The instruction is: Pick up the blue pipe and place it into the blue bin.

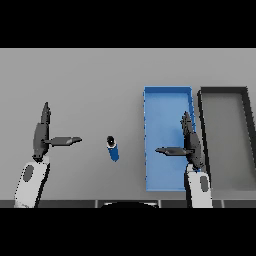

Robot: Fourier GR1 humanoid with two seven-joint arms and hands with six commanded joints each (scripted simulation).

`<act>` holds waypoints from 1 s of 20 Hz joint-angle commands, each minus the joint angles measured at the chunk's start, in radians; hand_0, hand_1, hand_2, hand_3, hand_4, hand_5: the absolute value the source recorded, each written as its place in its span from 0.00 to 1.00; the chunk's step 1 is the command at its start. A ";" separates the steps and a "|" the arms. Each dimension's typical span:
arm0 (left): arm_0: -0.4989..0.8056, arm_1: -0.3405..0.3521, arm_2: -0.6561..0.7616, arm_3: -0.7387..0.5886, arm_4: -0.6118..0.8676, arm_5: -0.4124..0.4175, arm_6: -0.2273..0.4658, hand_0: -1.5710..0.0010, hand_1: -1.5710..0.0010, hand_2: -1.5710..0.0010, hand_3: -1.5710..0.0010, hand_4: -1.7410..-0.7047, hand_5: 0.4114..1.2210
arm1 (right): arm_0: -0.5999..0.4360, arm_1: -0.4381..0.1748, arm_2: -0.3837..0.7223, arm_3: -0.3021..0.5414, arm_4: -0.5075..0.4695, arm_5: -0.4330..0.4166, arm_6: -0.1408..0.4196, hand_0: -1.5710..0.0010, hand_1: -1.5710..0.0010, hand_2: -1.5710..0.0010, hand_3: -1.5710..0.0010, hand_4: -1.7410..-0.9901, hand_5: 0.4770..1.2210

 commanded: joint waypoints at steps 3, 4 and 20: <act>0.003 -0.004 -0.004 -0.006 -0.003 0.004 -0.008 1.00 1.00 1.00 1.00 0.75 0.23 | 0.004 -0.004 -0.003 -0.002 -0.004 0.003 -0.002 1.00 1.00 1.00 1.00 0.71 0.16; 0.004 -0.005 -0.006 -0.008 -0.005 0.006 -0.007 1.00 1.00 1.00 1.00 0.75 0.23 | 0.005 -0.006 -0.004 -0.003 -0.006 0.004 -0.003 1.00 1.00 1.00 1.00 0.71 0.16; 0.087 0.246 -0.186 -0.179 -0.008 -0.439 -0.106 1.00 1.00 1.00 1.00 0.72 0.17 | 0.078 -0.161 0.114 -0.129 0.187 0.066 -0.060 1.00 1.00 1.00 1.00 0.71 0.14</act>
